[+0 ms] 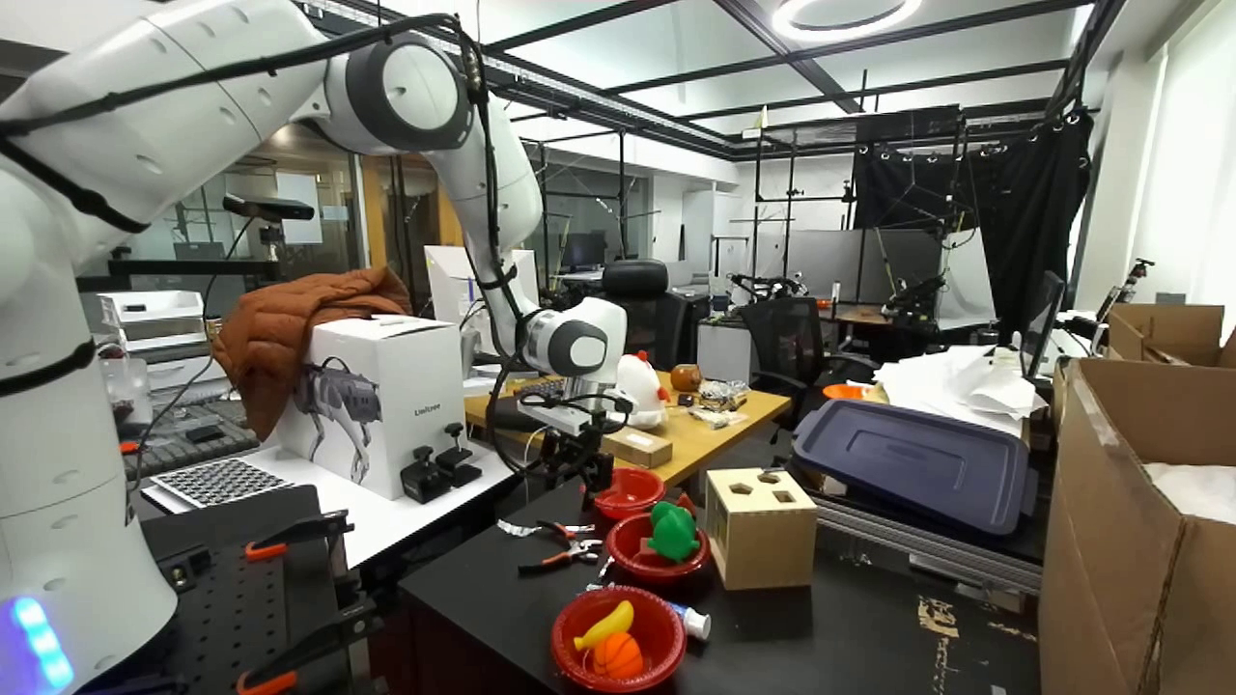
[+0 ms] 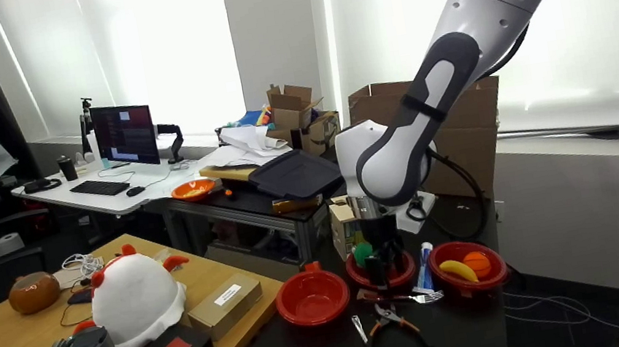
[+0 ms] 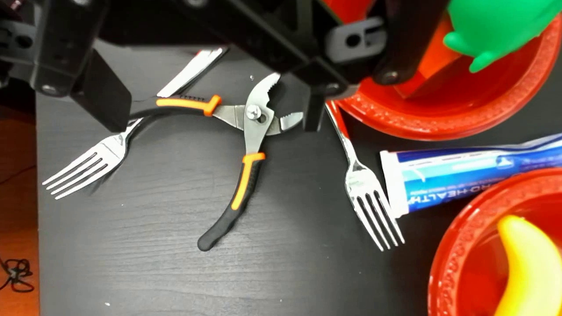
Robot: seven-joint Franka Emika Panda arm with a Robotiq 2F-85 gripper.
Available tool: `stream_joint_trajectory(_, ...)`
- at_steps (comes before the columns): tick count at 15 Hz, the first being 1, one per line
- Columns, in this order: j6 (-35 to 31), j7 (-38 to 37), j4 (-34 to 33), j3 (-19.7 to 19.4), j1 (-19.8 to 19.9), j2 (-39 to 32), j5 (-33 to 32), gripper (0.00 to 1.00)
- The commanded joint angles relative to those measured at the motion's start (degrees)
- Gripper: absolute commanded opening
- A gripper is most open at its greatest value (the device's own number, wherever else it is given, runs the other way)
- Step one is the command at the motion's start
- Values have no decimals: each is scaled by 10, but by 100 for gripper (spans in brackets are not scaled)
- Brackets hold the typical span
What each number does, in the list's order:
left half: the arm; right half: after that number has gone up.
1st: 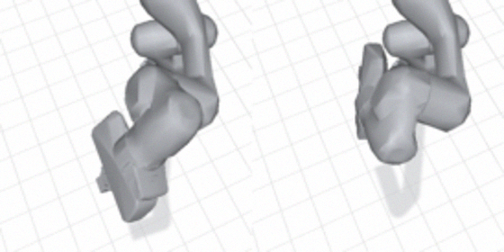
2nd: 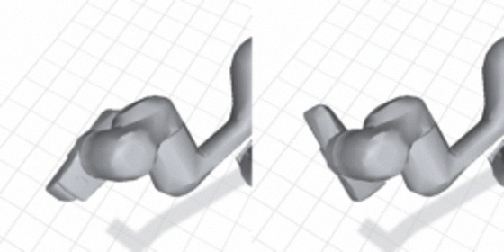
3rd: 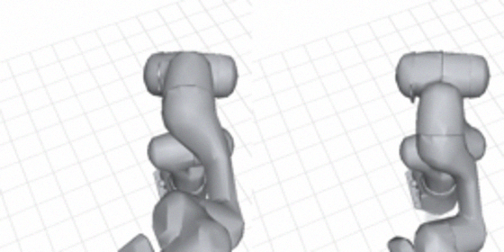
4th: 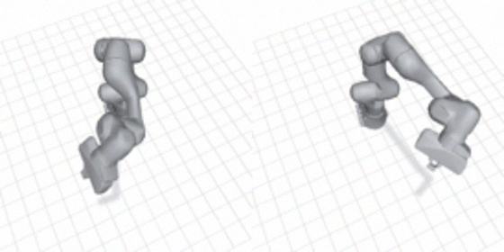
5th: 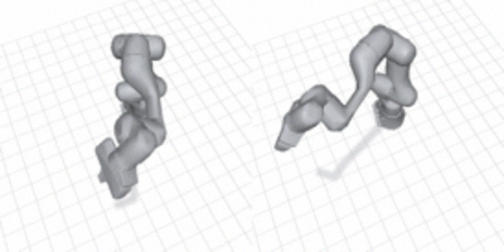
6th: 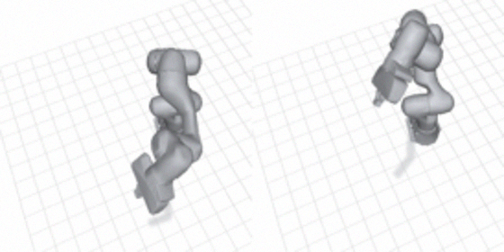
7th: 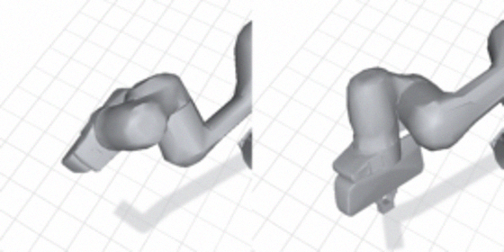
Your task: Put the pliers inside the bowl
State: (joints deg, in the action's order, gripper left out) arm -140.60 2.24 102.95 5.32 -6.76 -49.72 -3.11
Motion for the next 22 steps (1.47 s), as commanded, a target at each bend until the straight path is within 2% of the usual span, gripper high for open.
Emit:
stream_joint_trajectory(1, -11, -38, -15, -14, -10, -27, 9, 100)
stream_joint_trajectory(6, 26, -86, -25, -13, -20, -51, 23, 100)
stream_joint_trajectory(10, 20, -114, -29, -19, -36, -65, 23, 100)
stream_joint_trajectory(14, 3, -148, -30, -41, -47, -78, 20, 100)
stream_joint_trajectory(17, 3, -154, -48, -50, -43, -100, 22, 100)
stream_joint_trajectory(18, 21, -146, -58, -45, -35, -107, 28, 100)
stream_joint_trajectory(22, 22, -141, -77, -39, -31, -121, 36, 100)
